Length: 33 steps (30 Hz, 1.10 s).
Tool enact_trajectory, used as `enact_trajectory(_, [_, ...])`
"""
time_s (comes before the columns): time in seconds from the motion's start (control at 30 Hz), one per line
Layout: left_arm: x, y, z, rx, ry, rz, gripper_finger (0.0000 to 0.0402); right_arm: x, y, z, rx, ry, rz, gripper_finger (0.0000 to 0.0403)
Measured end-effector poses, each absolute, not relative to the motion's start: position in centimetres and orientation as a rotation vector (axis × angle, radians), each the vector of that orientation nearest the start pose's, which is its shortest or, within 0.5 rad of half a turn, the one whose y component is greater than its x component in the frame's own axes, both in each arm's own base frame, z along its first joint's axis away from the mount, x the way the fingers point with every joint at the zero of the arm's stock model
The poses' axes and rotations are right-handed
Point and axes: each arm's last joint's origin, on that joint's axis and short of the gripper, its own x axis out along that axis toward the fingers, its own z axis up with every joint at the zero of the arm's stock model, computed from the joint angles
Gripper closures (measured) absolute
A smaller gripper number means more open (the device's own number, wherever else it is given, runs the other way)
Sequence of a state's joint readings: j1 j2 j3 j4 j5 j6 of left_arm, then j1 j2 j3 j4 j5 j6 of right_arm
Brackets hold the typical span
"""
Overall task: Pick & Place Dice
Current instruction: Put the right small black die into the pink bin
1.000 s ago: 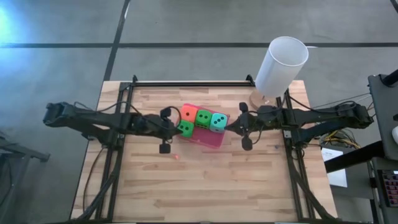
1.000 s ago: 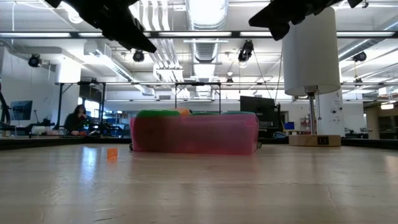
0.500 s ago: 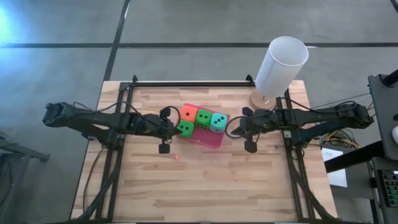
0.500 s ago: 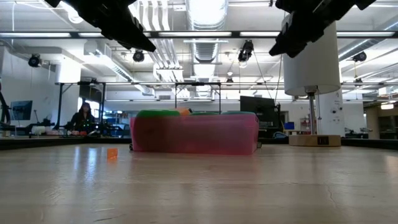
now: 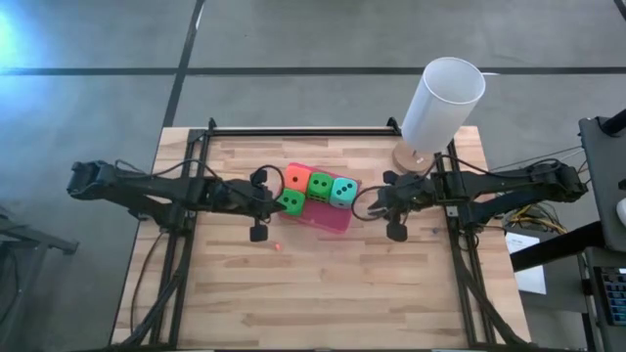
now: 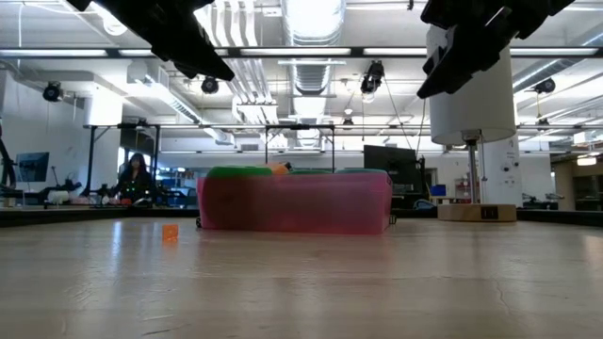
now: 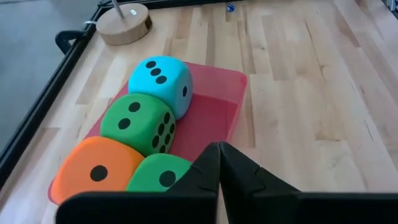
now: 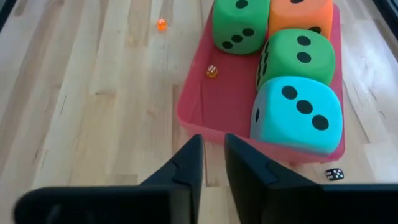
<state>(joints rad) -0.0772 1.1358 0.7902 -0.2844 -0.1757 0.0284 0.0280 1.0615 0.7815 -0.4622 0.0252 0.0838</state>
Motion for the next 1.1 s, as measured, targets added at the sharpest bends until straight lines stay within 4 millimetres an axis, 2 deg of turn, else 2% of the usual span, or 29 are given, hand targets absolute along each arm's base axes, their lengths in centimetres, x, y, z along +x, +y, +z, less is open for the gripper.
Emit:
enact_trajectory(0.3, [23.7, -1.3, 25.9, 0.101, 0.629, 0.087, 0.0391, 21.4, 0.3, 25.8, 0.055, 0.741, -0.112, 0.0253])
enact_trajectory(0.53, [23.7, -1.3, 25.9, 0.102, 0.634, 0.087, 0.0391, 21.3, 0.1, 25.2, 0.061, 0.785, -0.142, 0.0215])
enact_trajectory(0.8, [23.7, -1.3, 25.9, 0.102, 0.633, 0.087, 0.0391, 21.4, -1.8, 21.9, 0.110, 0.900, -0.304, 0.0204])
enact_trajectory(1.1, [23.7, -1.3, 25.9, 0.102, 0.631, 0.087, 0.0391, 20.7, -5.6, 18.5, 0.122, 0.967, -0.433, 0.0204])
